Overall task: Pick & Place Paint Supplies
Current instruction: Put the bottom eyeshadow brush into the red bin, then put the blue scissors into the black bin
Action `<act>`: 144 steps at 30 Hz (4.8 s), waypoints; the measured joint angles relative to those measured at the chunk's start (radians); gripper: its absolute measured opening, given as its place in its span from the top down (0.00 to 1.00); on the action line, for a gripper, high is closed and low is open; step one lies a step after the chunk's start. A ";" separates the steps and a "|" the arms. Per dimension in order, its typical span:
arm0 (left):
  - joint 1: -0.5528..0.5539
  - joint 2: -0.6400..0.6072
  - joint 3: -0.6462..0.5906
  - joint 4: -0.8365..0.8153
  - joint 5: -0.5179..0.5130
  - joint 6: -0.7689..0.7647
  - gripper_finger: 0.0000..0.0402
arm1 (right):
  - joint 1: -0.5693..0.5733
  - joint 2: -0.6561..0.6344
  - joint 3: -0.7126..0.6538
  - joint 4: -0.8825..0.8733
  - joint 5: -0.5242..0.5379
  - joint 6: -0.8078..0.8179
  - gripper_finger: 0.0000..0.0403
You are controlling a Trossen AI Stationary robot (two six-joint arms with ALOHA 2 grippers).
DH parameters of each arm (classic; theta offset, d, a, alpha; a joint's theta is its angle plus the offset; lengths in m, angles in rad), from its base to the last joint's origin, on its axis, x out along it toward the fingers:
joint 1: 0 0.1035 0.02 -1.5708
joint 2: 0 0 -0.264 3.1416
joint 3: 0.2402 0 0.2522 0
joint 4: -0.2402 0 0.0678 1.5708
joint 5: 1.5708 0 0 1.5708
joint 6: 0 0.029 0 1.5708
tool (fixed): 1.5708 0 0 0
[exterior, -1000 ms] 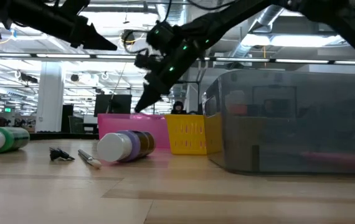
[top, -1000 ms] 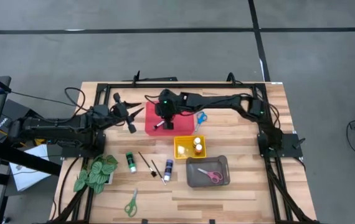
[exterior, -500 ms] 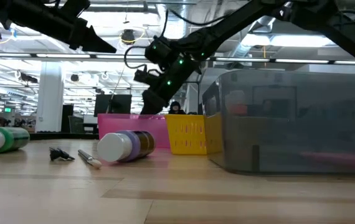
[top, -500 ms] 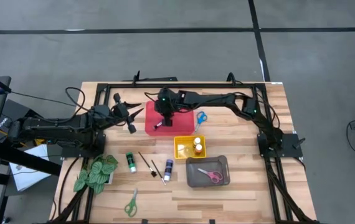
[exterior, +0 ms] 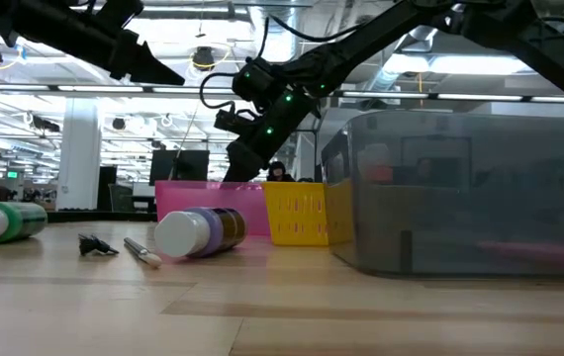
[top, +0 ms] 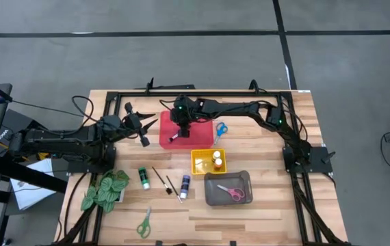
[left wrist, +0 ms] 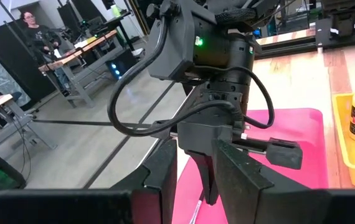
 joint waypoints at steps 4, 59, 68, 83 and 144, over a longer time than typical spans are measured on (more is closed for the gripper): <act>0.000 0.000 0.000 0.000 0.000 0.000 0.76 | -0.004 0.000 0.000 -0.001 0.000 0.000 0.94; -0.002 0.000 0.000 -0.007 0.034 0.000 0.76 | 0.632 -0.736 -0.459 -0.320 0.564 0.567 0.75; -0.021 0.000 0.000 -0.007 0.034 -0.015 0.76 | 0.749 -1.152 -0.986 0.158 0.701 0.630 0.75; -0.068 0.000 0.000 0.073 0.034 -0.015 0.76 | 0.712 -1.392 -1.249 0.197 0.977 0.823 0.75; -0.068 0.000 0.000 0.121 0.034 -0.042 0.76 | -0.057 -0.564 -0.925 -0.227 0.385 1.055 0.75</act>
